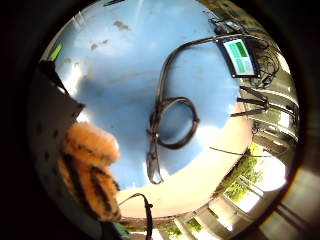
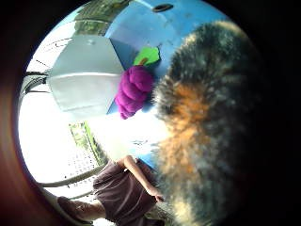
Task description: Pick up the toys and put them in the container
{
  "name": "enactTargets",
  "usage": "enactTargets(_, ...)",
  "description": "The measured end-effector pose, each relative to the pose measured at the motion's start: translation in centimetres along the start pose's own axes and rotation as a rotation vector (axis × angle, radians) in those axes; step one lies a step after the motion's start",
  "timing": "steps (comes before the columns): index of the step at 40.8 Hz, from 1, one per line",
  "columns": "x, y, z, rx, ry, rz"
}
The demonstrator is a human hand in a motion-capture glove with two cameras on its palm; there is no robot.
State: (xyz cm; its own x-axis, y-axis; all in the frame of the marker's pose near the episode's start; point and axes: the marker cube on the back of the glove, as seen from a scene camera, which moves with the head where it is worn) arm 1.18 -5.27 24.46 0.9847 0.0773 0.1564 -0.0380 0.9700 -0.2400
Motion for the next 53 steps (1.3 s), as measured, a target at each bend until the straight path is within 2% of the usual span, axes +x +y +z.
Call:
enactTargets(11, -6.3, 0.8, -19.7, 0.209, 0.092, 0.011)
enactTargets(16, -9.6, -0.2, -24.5, 0.248, 0.220, 0.023)
enactTargets(22, -16.6, -2.4, -27.9, 0.266, 0.235, -0.009)
enactTargets(29, -25.8, -5.7, -28.8, 0.290, 0.225, -0.124)
enactTargets(37, -34.6, -10.5, -26.7, 0.293, 0.267, -0.249)
enactTargets(41, -39.2, -12.2, -25.1, 0.290, 0.208, -0.264)
enactTargets(45, -40.9, -13.7, -23.6, 0.274, 0.206, -0.256)
enactTargets(50, -44.9, -15.3, -21.1, 0.164, 0.196, -0.183)
enactTargets(53, -44.8, -15.4, -19.8, 0.031, 0.234, -0.214)
